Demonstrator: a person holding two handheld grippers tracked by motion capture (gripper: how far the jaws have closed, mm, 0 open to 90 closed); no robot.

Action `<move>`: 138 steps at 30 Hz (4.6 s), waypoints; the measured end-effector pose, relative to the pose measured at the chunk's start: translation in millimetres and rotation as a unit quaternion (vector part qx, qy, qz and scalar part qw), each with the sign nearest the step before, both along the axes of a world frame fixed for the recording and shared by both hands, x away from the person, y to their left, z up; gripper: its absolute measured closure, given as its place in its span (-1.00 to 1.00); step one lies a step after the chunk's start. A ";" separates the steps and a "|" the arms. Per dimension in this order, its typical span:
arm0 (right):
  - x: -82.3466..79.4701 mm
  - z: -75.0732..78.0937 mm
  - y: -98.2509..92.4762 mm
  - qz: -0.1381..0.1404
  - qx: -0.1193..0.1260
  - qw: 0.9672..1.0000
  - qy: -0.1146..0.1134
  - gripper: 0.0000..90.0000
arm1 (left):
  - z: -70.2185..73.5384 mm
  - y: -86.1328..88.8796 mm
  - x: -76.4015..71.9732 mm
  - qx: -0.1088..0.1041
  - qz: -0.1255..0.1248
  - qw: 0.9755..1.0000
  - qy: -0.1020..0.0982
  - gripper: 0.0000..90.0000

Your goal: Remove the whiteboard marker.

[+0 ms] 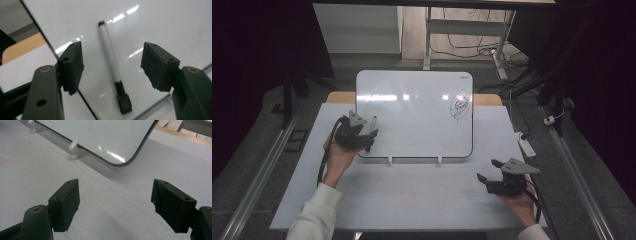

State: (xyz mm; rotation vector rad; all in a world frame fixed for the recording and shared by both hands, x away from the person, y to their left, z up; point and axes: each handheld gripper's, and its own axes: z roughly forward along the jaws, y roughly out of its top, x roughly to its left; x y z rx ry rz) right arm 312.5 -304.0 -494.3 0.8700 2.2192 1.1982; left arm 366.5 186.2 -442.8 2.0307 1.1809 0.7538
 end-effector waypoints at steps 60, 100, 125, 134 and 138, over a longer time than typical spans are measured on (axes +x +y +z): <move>-2.4 0.7 4.9 -0.003 0.007 1.000 -0.017 -0.43 | 25.3 -18.5 -19.0 -0.104 -0.101 0.987 -0.064 0.82; 19.8 34.8 154.4 0.105 0.137 0.974 0.144 0.26 | 20.8 -153.8 -54.2 -0.074 -0.276 0.955 -0.073 0.82; 31.0 26.4 155.3 0.093 0.148 0.967 0.185 0.72 | 18.0 -157.1 -54.2 -0.089 -0.279 0.954 -0.071 0.51; 32.3 35.0 139.4 0.090 0.166 0.971 0.150 0.72 | 25.5 -99.3 -65.8 -0.116 -0.226 0.965 -0.069 -0.02; 33.6 39.1 131.1 0.085 0.173 0.972 0.136 0.72 | 8.7 -51.7 -81.1 -0.117 -0.180 0.976 -0.034 -0.11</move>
